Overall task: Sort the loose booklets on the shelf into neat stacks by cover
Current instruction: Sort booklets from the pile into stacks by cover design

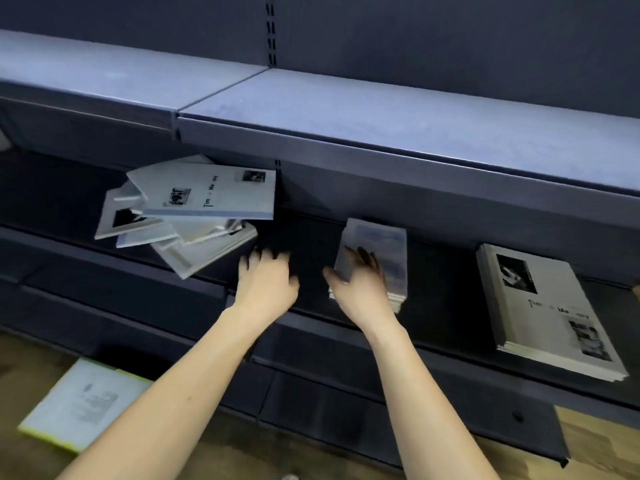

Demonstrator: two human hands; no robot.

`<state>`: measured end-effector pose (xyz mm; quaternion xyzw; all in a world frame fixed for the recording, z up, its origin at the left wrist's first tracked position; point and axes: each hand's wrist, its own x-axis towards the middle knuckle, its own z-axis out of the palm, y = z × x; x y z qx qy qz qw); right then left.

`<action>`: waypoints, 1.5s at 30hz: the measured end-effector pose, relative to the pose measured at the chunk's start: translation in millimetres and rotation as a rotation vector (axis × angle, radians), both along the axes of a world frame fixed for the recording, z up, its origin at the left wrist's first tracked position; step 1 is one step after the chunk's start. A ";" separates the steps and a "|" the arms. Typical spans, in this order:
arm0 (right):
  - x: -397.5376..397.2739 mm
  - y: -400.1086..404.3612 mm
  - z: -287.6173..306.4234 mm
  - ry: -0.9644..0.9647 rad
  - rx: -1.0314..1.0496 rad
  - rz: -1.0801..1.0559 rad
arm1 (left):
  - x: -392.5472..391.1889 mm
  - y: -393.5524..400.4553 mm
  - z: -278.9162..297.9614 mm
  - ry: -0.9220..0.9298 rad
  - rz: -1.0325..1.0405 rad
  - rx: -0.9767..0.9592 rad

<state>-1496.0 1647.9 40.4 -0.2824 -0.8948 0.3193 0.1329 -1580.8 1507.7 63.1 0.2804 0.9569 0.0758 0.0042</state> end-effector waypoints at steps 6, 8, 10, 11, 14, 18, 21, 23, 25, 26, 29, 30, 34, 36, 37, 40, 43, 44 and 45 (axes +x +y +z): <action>-19.0 -49.8 -1.1 0.074 -0.047 0.165 | -1.3 -53.6 -2.8 0.056 0.101 0.049; -25.9 -63.6 0.3 0.088 -0.059 0.206 | -1.9 -68.9 -2.1 0.076 0.133 0.058; -31.7 -74.3 2.2 0.099 -0.078 0.240 | -3.8 -82.2 -1.9 0.081 0.164 0.072; -35.1 -80.2 3.7 0.105 -0.091 0.257 | -5.4 -89.3 -1.9 0.082 0.180 0.085; -43.9 -96.6 8.5 0.139 -0.123 0.314 | -10.7 -107.2 -2.0 0.075 0.218 0.117; -58.7 -118.0 9.4 0.177 -0.150 0.362 | -21.9 -126.0 -1.6 0.056 0.244 0.160; -73.2 -135.2 8.3 0.185 -0.156 0.367 | -35.4 -140.5 -3.4 0.046 0.251 0.187; -84.6 -149.0 8.1 0.189 -0.159 0.372 | -45.1 -152.5 -4.1 0.043 0.248 0.206; -95.7 -162.2 7.6 0.188 -0.168 0.377 | -55.0 -163.9 -4.8 0.034 0.246 0.222; -102.6 -169.3 7.1 0.188 -0.171 0.376 | -61.4 -170.6 -5.3 0.027 0.244 0.232; -123.0 -190.3 5.1 0.190 -0.174 0.356 | -81.5 -189.4 -6.8 0.020 0.225 0.256; -127.9 -195.2 4.4 0.189 -0.171 0.349 | -87.3 -193.7 -7.2 0.023 0.214 0.259; -151.7 -213.6 1.6 0.188 -0.156 0.272 | -114.6 -211.0 -9.7 0.015 0.154 0.297; -159.6 -216.3 -0.5 0.212 -0.142 0.190 | -126.6 -216.2 -13.2 0.022 0.128 0.304; -164.0 -216.5 -2.1 0.223 -0.141 0.131 | -132.4 -218.5 -15.2 0.016 0.119 0.309; -179.5 -208.4 -7.5 0.259 -0.123 -0.038 | -146.3 -222.5 -19.3 -0.014 0.093 0.320; -198.9 -189.1 -10.1 0.249 -0.066 -0.156 | -161.5 -220.8 -20.7 -0.034 0.074 0.338; -204.9 -181.0 -9.6 0.242 -0.067 -0.186 | -167.0 -219.1 -20.3 -0.034 0.073 0.343; -209.8 -173.0 -8.1 0.227 -0.082 -0.207 | -172.1 -217.3 -19.3 -0.030 0.076 0.348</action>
